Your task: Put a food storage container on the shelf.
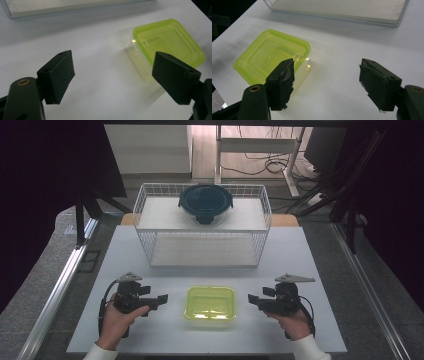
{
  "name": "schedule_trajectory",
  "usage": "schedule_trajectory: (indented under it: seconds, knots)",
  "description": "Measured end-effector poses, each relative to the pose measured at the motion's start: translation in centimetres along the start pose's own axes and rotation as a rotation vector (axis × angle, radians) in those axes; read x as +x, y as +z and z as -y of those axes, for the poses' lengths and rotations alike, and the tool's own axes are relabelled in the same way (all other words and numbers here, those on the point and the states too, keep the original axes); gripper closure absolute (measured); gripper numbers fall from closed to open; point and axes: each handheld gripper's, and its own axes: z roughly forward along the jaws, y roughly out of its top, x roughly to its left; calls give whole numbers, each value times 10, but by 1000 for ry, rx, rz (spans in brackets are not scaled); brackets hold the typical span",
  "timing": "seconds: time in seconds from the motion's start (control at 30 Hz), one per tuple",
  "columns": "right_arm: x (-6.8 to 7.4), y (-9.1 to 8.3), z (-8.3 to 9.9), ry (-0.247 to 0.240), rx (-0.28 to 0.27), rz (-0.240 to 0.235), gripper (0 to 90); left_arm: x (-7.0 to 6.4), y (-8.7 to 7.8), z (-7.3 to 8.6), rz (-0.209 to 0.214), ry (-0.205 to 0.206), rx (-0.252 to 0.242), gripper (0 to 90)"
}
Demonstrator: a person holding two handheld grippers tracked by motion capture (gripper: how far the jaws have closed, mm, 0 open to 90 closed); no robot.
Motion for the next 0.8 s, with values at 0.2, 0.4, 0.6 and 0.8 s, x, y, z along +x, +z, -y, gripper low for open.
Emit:
schedule_trajectory:
  seconds: [0.2,0.4,0.6,0.8]
  knots:
    - [1,3,3,11,16,-14,274,-2,7,-4,20,-12,-13,183]
    - [3,4,10,28,29,-32,298,-10,17,-9,61,-21,-14,189]
    - [0,9,11,89,21,-101,336,-14,28,-10,110,-53,12,208]
    - [-1,22,11,129,49,-155,371,-12,41,-8,153,-111,38,226]
